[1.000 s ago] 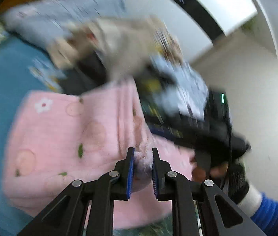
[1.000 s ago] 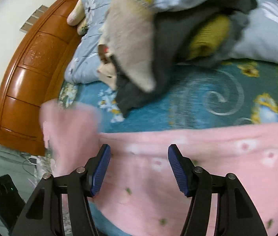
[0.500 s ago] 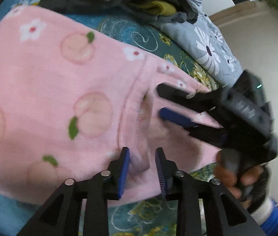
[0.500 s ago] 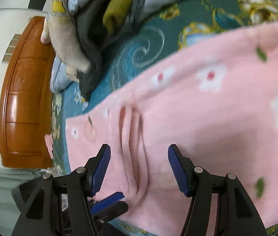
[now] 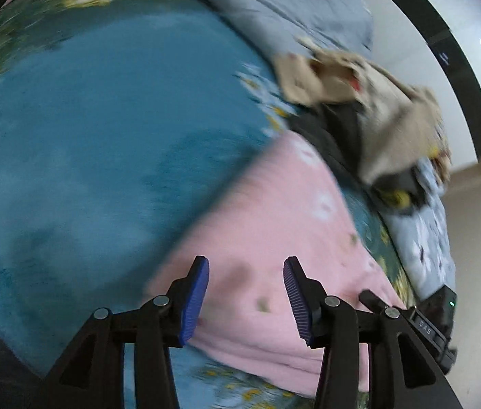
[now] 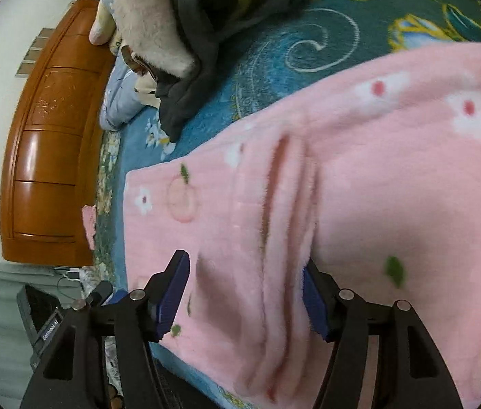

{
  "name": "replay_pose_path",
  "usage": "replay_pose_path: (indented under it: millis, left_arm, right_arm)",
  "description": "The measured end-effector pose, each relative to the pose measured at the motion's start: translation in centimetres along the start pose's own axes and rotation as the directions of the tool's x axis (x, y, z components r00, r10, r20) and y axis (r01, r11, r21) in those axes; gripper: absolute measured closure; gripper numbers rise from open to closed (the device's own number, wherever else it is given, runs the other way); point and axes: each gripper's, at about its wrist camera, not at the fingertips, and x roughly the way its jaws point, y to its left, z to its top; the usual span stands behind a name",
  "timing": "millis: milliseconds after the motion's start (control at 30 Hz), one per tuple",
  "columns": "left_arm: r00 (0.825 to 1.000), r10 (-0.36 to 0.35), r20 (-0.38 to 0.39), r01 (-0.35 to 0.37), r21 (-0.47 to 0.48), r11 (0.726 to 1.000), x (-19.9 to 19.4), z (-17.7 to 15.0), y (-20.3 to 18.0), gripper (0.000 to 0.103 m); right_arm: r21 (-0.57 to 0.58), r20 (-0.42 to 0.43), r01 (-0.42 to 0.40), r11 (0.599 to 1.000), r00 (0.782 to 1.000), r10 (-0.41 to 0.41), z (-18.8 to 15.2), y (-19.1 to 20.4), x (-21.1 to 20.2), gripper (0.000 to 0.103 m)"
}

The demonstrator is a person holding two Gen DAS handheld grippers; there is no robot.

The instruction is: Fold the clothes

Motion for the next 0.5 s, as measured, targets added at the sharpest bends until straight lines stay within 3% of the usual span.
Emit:
replay_pose_path:
  millis: [33, 100, 200, 367, 500]
  left_arm:
    - [1.0, 0.009, 0.007, -0.009, -0.022, 1.0, -0.1, -0.2, 1.1, 0.053]
    - [1.0, -0.001, -0.001, 0.0, -0.096, 0.995, 0.3, -0.8, 2.8, 0.053]
    - [0.997, -0.076, 0.005, 0.075, -0.235, 0.969, 0.3, -1.0, 5.3, 0.052]
    - [0.996, -0.083, 0.037, 0.088, -0.191, 0.978, -0.5, -0.8, 4.6, 0.046]
    - [0.997, -0.078, -0.011, 0.076, -0.124, 0.989, 0.5, -0.8, 2.9, 0.045]
  right_arm:
    - [-0.008, -0.014, 0.017, 1.0, 1.0, -0.017, 0.0, 0.5, 0.5, 0.067]
    - [-0.066, -0.035, 0.083, 0.994, 0.996, -0.085, -0.2, 1.9, 1.5, 0.079]
    - [-0.168, -0.007, 0.155, 0.974, 0.987, -0.159, -0.8, 3.7, 1.2, 0.083]
    - [-0.189, 0.076, 0.108, 0.976, 0.993, -0.095, -0.6, 4.7, -3.1, 0.087]
    - [-0.254, 0.14, 0.171, 0.952, 0.98, -0.139, -0.7, 4.4, -6.5, 0.087]
